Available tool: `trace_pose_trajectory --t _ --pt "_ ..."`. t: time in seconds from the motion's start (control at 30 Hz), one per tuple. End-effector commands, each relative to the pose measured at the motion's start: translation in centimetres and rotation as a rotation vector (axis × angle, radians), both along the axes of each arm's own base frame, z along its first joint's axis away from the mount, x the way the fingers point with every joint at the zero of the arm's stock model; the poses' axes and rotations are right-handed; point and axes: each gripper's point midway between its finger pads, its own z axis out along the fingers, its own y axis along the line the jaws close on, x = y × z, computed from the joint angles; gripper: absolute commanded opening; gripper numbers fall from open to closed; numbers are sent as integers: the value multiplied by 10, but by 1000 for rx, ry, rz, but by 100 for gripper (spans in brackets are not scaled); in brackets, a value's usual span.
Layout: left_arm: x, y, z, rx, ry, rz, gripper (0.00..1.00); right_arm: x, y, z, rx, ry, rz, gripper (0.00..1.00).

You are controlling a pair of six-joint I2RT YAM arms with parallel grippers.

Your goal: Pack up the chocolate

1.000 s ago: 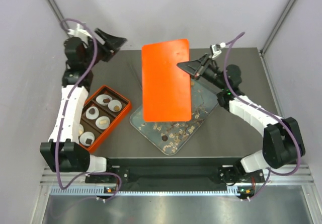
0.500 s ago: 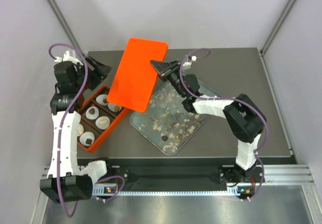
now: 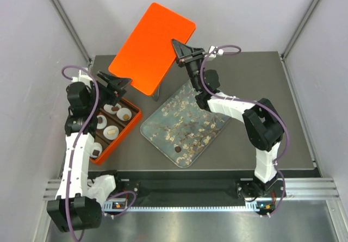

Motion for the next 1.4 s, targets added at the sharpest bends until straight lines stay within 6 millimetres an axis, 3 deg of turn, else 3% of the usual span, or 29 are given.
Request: trace_pose_trajectory --t 0.0,0.13,0.23,0.27,0.3,0.43,0.57,0.6,0.63,0.8,1.0,1.1,1.2,1.27,1.3,1.37 --pt "0 -6 53 -102 -218 -15 82 -16 -16 43 155 -103 27 0" --pt "-1 -9 77 -169 -358 -41 79 -26 -14 36 157 -95 54 0" --pt "-3 -11 87 -199 -404 -60 70 -32 -9 33 134 -100 87 0" --pt "-4 -11 90 -197 -410 -62 65 -34 -3 29 104 -100 117 1" --pt "-5 -12 91 -197 -414 -67 52 -35 -1 28 86 -101 132 3" --pt "-10 -17 96 -181 -412 -105 27 -36 2 4 -43 -83 175 28" --pt "-12 -20 98 -116 -401 -128 8 -41 -20 -7 -145 -117 208 38" --pt "-12 -20 97 -114 -396 -132 2 -32 -35 -17 -174 -102 183 39" --pt "-12 -21 98 -117 -400 -139 0 -34 -43 -14 -186 -111 182 42" --pt "-12 -28 98 -143 -407 -204 0 -20 -80 -29 -289 -104 177 46" --pt "-19 -36 97 -129 -423 -274 0 -13 -91 -34 -317 -154 247 45" --pt "-20 -37 92 -110 -410 -284 0 -12 -92 -41 -338 -172 299 39" --pt "-15 -37 79 -80 -356 -288 0 -16 -93 -48 -381 -191 340 25" --pt "-13 -34 79 -17 -356 -277 1 -20 -95 -52 -401 -200 365 11" --pt "-9 -29 77 7 -343 -237 19 -21 -98 -54 -396 -196 368 4" --pt "-3 -17 65 88 -246 -161 38 -22 -103 -55 -371 -187 370 0"
